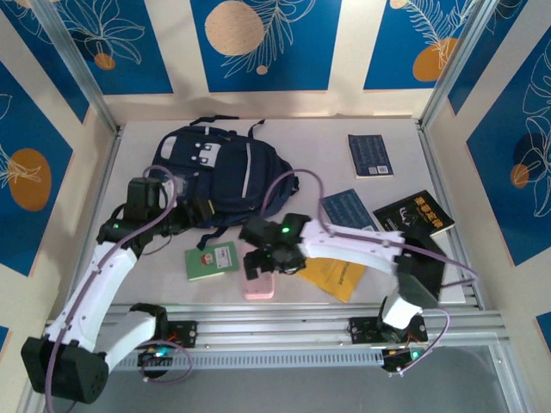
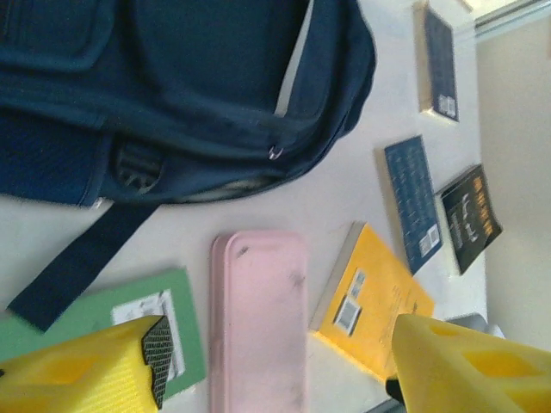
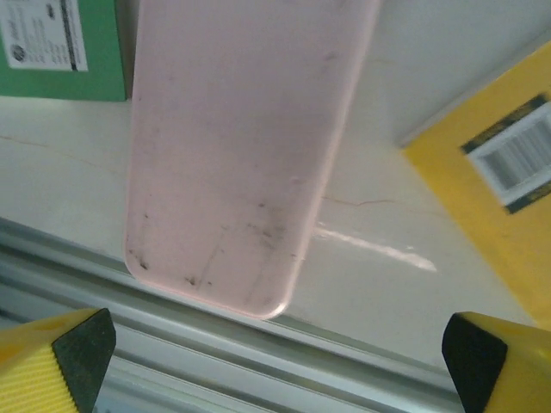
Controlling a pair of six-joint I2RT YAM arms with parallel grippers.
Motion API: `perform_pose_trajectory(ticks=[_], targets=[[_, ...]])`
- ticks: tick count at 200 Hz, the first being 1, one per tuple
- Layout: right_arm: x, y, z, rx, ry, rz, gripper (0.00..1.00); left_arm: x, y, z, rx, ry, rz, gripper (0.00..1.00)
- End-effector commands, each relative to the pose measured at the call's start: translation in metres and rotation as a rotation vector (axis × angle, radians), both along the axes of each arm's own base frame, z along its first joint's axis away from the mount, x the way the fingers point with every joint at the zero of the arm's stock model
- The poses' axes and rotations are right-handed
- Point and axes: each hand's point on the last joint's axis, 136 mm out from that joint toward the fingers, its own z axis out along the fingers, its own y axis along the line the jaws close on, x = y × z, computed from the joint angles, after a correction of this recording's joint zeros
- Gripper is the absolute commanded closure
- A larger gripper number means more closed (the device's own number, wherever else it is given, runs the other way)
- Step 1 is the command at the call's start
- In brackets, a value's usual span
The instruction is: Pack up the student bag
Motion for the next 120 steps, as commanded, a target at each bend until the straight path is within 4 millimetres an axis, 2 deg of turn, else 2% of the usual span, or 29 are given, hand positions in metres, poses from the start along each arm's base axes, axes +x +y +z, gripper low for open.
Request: perform_pose_trajectory(ticks=[1,30,87,120], targets=[[-0.008,0.002,-0.013,-0.146,-0.007,-0.022,0.01,-0.011,0.002,0.010,0.049,-0.075,-0.056,0.30],[-0.012,0.019,-0.032,-0.157,0.026,-0.049,0.00,-0.019,0.006,0.005,0.100,-0.112,-0.092,0.29],[-0.010,0.023,-0.058,-0.172,0.080,-0.116,0.00,-0.022,0.008,-0.005,0.130,-0.145,-0.115,0.29],[-0.010,0.030,-0.062,-0.138,0.095,-0.111,0.00,-0.023,0.008,-0.004,0.136,-0.152,-0.116,0.28]])
